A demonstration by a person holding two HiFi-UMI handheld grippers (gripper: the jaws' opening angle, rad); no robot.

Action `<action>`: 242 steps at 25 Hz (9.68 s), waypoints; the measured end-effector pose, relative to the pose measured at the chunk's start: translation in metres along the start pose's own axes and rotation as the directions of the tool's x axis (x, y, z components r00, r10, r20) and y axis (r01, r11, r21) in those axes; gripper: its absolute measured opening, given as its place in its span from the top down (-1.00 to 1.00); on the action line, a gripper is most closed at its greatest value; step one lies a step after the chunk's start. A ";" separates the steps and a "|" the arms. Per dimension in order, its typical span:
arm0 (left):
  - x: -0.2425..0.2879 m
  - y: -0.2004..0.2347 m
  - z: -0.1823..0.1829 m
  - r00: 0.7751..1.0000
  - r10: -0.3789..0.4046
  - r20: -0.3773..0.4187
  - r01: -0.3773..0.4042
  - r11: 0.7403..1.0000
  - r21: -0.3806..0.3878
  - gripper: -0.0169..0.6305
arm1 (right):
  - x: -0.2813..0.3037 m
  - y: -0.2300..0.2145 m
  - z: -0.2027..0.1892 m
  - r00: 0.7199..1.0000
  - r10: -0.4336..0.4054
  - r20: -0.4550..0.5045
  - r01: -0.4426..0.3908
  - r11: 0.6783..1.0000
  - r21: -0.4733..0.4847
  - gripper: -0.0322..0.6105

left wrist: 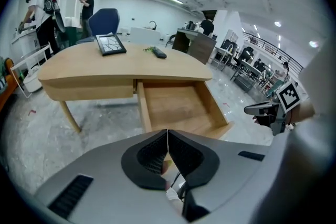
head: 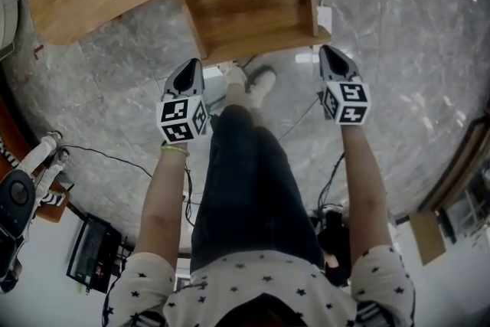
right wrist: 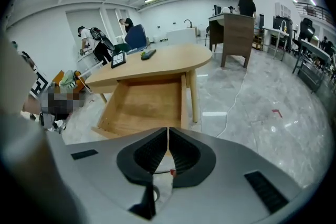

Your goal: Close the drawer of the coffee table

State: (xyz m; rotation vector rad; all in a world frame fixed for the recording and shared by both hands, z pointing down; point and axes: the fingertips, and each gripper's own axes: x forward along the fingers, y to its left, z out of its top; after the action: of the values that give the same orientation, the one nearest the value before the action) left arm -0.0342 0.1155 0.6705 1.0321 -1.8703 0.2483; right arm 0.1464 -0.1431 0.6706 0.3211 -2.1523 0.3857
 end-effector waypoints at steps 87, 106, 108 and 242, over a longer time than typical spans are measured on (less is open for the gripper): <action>0.085 0.013 -0.103 0.868 0.101 -0.485 0.045 0.959 0.280 0.24 | 0.093 -0.058 -0.076 0.867 -0.206 -0.454 -0.004 0.908 -0.420 0.13; 0.077 0.015 -0.075 0.876 0.088 -0.474 0.038 0.968 0.249 0.26 | 0.085 -0.057 -0.050 0.868 -0.195 -0.456 -0.018 0.907 -0.422 0.14; 0.078 0.017 -0.071 0.879 0.089 -0.469 0.035 0.968 0.250 0.26 | 0.086 -0.057 -0.047 0.870 -0.193 -0.454 -0.021 0.905 -0.425 0.14; 0.148 0.080 0.078 0.951 0.165 -0.261 -0.127 0.979 0.160 0.25 | 0.173 -0.077 0.107 0.917 -0.225 -0.330 0.057 0.891 -0.450 0.15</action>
State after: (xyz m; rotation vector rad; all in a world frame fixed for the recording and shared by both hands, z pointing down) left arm -0.1724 0.0406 0.7694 0.9019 -1.6958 0.5892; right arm -0.0021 -0.2702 0.7663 0.1347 -1.7590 -0.1200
